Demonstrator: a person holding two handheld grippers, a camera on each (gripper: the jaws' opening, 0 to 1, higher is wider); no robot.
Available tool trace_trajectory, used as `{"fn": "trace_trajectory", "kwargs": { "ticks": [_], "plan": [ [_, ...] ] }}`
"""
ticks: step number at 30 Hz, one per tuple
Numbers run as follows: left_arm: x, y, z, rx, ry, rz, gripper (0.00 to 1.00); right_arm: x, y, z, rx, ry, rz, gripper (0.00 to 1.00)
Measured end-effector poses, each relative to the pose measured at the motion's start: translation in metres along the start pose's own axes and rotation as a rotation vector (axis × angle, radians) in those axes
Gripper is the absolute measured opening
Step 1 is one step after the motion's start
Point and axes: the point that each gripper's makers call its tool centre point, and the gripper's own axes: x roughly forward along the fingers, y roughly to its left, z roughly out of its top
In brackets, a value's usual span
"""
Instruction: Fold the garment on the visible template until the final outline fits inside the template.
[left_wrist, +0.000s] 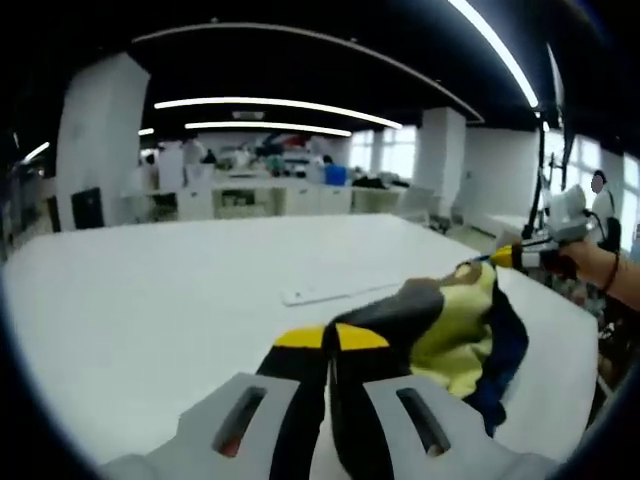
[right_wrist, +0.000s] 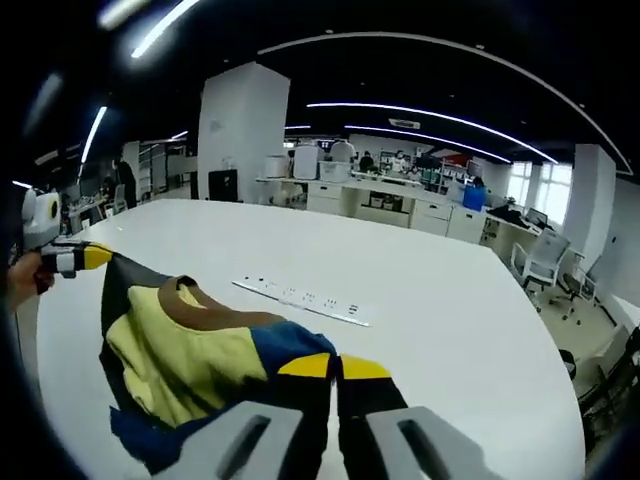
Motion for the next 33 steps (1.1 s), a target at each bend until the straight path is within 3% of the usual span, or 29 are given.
{"fn": "trace_trajectory", "kwargs": {
  "ticks": [10,16,20,26,33],
  "plan": [
    [0.034,0.017,-0.009,-0.005,0.016,0.028,0.00,0.048,-0.010,-0.006,0.069,0.033,0.003,0.00],
    [0.057,0.025,-0.026,-0.076,0.038,0.028,0.00,0.071,-0.016,-0.020,0.119,0.078,0.002,0.00],
    [0.069,0.034,-0.053,0.038,0.147,0.063,0.00,0.081,-0.011,-0.045,0.106,0.159,0.030,0.00],
    [0.082,0.033,-0.072,0.023,0.189,0.041,0.00,0.094,-0.012,-0.068,0.105,0.216,0.038,0.00],
    [0.092,0.038,-0.095,0.100,0.276,0.050,0.00,0.107,-0.014,-0.085,0.147,0.255,0.035,0.00]
  ]
}}
